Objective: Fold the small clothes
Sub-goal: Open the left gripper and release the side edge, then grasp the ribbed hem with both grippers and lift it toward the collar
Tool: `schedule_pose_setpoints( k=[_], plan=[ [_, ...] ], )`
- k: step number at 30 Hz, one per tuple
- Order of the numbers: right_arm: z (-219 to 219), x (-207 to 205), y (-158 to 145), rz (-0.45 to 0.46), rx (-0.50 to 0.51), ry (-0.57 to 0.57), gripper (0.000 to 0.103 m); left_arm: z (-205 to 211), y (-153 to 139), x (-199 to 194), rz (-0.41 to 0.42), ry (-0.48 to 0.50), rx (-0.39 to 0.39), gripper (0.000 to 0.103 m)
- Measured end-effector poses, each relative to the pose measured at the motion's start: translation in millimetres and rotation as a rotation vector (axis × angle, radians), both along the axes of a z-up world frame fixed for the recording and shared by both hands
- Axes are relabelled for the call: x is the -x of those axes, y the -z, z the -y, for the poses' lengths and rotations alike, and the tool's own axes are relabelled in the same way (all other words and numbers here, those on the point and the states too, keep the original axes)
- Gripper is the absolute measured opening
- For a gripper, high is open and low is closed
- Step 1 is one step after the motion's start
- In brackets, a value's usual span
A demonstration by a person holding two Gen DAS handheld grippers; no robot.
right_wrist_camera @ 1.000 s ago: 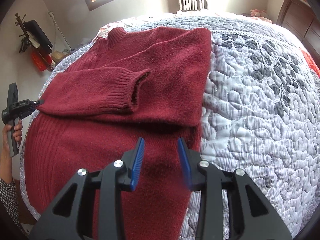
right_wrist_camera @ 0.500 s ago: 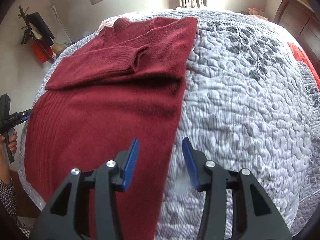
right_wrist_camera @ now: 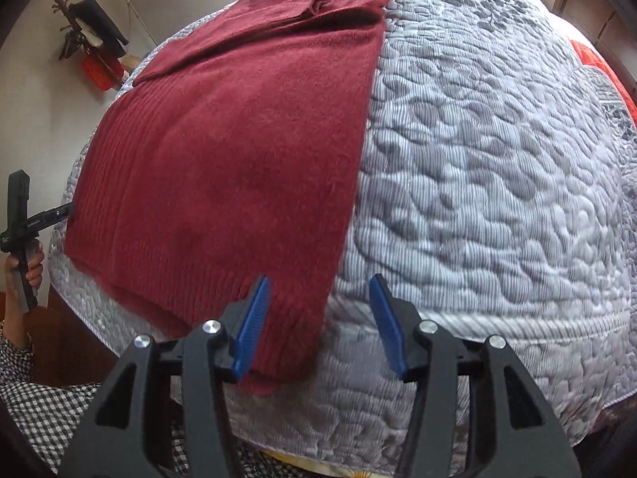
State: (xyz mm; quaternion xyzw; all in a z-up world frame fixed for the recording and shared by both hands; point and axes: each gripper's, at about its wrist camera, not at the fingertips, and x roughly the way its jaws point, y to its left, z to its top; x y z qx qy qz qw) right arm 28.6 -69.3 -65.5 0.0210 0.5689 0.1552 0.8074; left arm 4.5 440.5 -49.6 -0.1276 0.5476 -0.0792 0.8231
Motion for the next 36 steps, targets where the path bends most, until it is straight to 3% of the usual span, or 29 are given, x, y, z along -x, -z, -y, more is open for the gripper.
schedule_pose_setpoints(
  k=[4,7,12,15,17,19,24,26,34,36],
  plan=[
    [1,19,-2,0.003,-0.044,0.001,0.053,12,2,17,-0.022,0.029,0.045,0.071],
    [1,23,0,-0.019,-0.091,-0.002,0.053,21,5,24,-0.019,0.039,0.028,0.07],
    [-2,24,5,-0.053,-0.158,0.0,0.047,29,6,23,-0.02,0.035,0.042,0.065],
    [-10,21,8,-0.062,-0.135,-0.003,0.045,31,6,23,-0.023,0.028,0.042,0.062],
    [-12,21,9,-0.065,-0.144,-0.003,0.042,31,7,24,-0.026,0.02,0.039,0.053],
    [-16,20,10,-0.069,-0.161,-0.014,0.031,31,7,24,-0.024,0.014,0.04,0.044],
    [-19,20,14,-0.074,-0.192,-0.015,0.014,21,8,29,-0.027,-0.012,0.03,0.023],
    [-18,23,12,-0.064,-0.207,-0.017,0.012,17,9,31,-0.029,-0.019,0.042,0.015],
    [-5,29,10,-0.045,-0.265,0.009,0.01,12,17,39,-0.045,-0.027,0.062,0.012],
    [-1,28,10,-0.044,-0.259,0.01,0.011,15,19,37,-0.054,-0.016,0.05,0.017]
  ],
)
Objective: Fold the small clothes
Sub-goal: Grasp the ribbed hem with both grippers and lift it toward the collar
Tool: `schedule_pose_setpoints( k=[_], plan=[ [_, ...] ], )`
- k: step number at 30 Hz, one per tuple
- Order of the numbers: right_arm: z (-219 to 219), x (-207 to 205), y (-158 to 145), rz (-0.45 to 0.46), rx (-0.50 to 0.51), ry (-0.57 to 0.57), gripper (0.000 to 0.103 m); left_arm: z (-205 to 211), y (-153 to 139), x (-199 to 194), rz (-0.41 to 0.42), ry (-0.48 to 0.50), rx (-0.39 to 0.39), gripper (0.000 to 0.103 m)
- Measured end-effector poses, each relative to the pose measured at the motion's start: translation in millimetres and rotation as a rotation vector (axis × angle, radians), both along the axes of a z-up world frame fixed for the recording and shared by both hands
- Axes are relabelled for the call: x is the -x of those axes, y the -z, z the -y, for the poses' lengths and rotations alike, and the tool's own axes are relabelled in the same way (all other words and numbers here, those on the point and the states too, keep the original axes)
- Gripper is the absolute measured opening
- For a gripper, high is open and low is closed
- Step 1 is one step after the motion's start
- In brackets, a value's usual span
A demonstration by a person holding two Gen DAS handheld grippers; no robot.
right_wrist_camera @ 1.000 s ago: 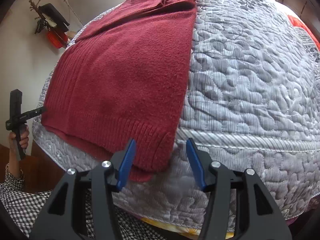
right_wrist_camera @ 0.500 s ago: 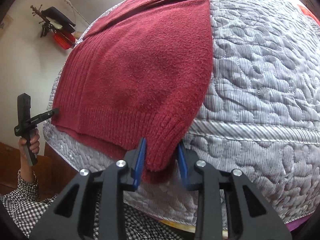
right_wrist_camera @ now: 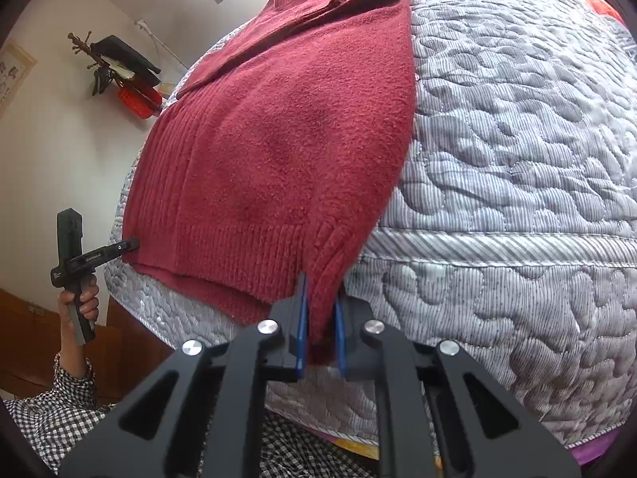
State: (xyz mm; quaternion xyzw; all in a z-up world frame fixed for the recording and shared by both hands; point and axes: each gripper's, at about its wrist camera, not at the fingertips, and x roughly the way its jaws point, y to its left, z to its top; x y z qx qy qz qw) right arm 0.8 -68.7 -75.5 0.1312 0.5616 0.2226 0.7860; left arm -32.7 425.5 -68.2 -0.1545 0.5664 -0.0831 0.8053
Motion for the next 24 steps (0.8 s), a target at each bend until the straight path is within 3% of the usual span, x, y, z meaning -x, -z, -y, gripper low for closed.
schedule_pose_setpoints(
  k=[2,3,5,7,9,11,14,21,24],
  plan=[
    [-2,0,1,-0.001,0.029,-0.008,0.018,6,1,-2,0.0,0.017,-0.003,0.028],
    [-3,-1,0,-0.005,0.05,-0.006,0.029,9,2,-3,-0.001,0.024,-0.003,0.032],
    [-6,-2,-1,-0.004,0.062,-0.014,0.031,13,2,-5,0.0,0.034,0.006,0.044],
    [-8,-4,-2,-0.006,0.069,-0.016,0.031,17,3,-7,0.0,0.035,-0.01,0.045],
    [-7,-6,1,-0.021,0.056,-0.009,0.028,20,3,-8,0.004,0.034,-0.026,0.038],
    [-8,-6,4,-0.03,0.038,-0.008,0.018,19,3,-8,0.001,0.025,-0.032,0.02],
    [-11,0,4,-0.024,0.002,-0.008,0.011,12,2,-5,0.0,0.005,0.035,0.012],
    [2,-4,-23,0.011,-0.13,-0.013,0.01,0,-28,-8,0.058,-0.014,0.193,0.011],
    [2,-14,-40,0.038,-0.15,-0.017,0.009,-3,-48,-17,0.11,-0.022,0.217,0.01]
  ],
)
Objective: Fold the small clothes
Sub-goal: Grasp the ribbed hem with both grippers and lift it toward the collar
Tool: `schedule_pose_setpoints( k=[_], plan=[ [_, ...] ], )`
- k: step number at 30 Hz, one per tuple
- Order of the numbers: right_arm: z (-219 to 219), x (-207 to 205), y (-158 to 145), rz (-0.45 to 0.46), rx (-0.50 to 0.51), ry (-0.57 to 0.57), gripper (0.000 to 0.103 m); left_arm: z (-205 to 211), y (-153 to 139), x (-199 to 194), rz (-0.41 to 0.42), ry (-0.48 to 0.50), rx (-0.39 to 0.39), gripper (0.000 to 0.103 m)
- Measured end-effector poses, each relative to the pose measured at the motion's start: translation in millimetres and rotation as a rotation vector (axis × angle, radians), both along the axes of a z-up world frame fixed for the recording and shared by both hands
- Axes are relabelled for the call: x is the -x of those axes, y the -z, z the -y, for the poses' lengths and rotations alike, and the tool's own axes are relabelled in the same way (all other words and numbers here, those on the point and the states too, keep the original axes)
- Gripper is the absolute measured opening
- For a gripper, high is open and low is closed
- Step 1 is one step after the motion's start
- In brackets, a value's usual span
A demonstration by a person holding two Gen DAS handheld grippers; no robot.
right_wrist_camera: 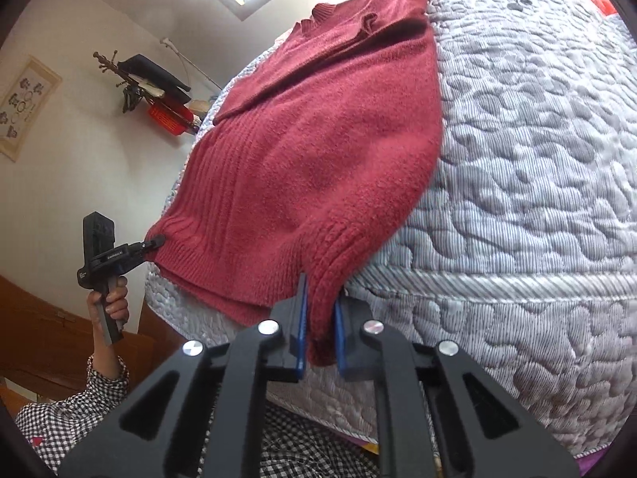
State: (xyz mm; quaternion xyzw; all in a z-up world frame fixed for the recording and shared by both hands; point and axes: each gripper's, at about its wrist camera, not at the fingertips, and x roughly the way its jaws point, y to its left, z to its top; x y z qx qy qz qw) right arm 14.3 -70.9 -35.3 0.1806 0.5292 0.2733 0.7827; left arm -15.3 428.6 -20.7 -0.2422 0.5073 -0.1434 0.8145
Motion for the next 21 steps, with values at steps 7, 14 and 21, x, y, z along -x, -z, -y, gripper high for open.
schedule_pose_setpoints(
  k=[7,14,21],
  plan=[
    [3,-51,-31,0.043,-0.001,0.032,0.008,-3,-31,-49,0.081,-0.041,-0.001,0.01],
    [9,-132,-20,-0.034,-0.005,0.083,0.008,-21,-13,-121,0.021,-0.114,0.031,0.01],
    [8,-183,9,-0.126,0.008,0.105,0.008,-28,24,-165,-0.065,-0.132,0.057,0.01]
  ],
)
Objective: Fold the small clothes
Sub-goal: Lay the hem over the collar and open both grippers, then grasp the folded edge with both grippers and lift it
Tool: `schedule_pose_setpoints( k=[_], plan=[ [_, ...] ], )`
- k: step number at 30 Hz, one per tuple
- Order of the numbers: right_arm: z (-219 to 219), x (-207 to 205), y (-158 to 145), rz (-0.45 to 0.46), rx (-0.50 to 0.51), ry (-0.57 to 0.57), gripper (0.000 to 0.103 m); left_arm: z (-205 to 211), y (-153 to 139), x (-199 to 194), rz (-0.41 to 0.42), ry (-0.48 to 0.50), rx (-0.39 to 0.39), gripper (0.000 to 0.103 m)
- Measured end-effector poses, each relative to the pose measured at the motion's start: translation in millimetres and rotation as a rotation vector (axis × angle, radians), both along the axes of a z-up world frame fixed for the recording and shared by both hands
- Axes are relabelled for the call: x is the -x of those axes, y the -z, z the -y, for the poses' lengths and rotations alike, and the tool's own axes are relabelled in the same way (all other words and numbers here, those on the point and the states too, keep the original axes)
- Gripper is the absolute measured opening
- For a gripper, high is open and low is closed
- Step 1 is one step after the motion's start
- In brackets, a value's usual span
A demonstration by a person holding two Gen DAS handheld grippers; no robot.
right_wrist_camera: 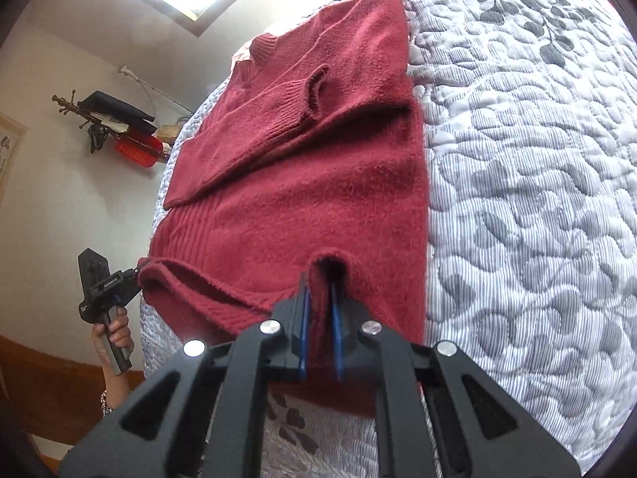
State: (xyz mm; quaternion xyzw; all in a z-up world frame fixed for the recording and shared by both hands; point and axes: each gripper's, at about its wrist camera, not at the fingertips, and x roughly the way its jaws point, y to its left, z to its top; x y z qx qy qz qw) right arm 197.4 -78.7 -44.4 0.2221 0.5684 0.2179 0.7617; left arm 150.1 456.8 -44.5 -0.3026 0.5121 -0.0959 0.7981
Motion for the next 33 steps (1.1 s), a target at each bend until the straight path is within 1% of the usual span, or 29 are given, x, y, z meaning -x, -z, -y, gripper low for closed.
schedule_pose_setpoints(
  k=[4,5,7,8,9,10,12,13,14,15,17,18,19,22,25,27,28,30,33],
  plan=[
    [5,-8,8,-0.015,0.005,0.005,0.009,2,6,-10,-0.015,0.017,-0.006,0.011],
    [7,-8,6,-0.01,0.011,0.003,0.009,2,7,-12,-0.021,0.022,-0.007,0.014],
    [11,-7,2,0.009,0.042,0.007,0.018,-1,6,-13,-0.034,0.024,0.016,0.017],
    [13,-7,1,0.018,0.054,0.006,0.02,-5,5,-12,-0.039,0.02,0.044,0.018],
    [17,-6,-3,0.028,0.06,0.012,0.025,-10,2,-10,-0.037,0.013,0.073,0.02],
    [21,-5,-5,0.043,0.067,0.021,0.034,-14,-3,-7,-0.028,0.004,0.094,0.023],
    [31,-1,-13,0.083,0.11,0.036,0.042,-25,-18,1,0.012,-0.023,0.101,0.038],
    [35,1,-16,0.097,0.122,0.037,0.042,-31,-29,7,0.05,-0.054,0.073,0.056],
    [38,1,-18,0.107,0.124,0.034,0.042,-37,-40,13,0.086,-0.076,0.038,0.061],
    [41,1,-21,0.116,0.12,0.026,0.042,-40,-50,16,0.111,-0.085,0.008,0.061],
    [40,3,-28,0.141,0.123,0.001,0.047,-44,-64,18,0.149,-0.084,-0.04,0.061],
    [37,4,-32,0.155,0.129,-0.014,0.057,-43,-69,17,0.158,-0.076,-0.069,0.061],
    [34,3,-35,0.171,0.135,-0.033,0.063,-40,-72,14,0.163,-0.063,-0.1,0.061],
    [16,-2,-39,0.19,0.142,-0.089,0.065,-24,-72,0,0.161,0.029,-0.166,0.062],
    [0,-15,-30,0.161,0.137,-0.136,0.066,0,-65,-14,0.147,0.107,-0.277,0.062],
    [-8,-21,-22,0.139,0.143,-0.16,0.066,14,-58,-21,0.145,0.145,-0.337,0.062],
    [-12,-24,-19,0.132,0.149,-0.169,0.066,19,-55,-25,0.144,0.16,-0.355,0.062],
    [-18,-28,-13,0.122,0.164,-0.184,0.066,24,-49,-32,0.135,0.183,-0.367,0.062],
    [-22,-35,-5,0.111,0.194,-0.19,0.071,29,-36,-40,0.107,0.203,-0.384,0.062]
  ],
)
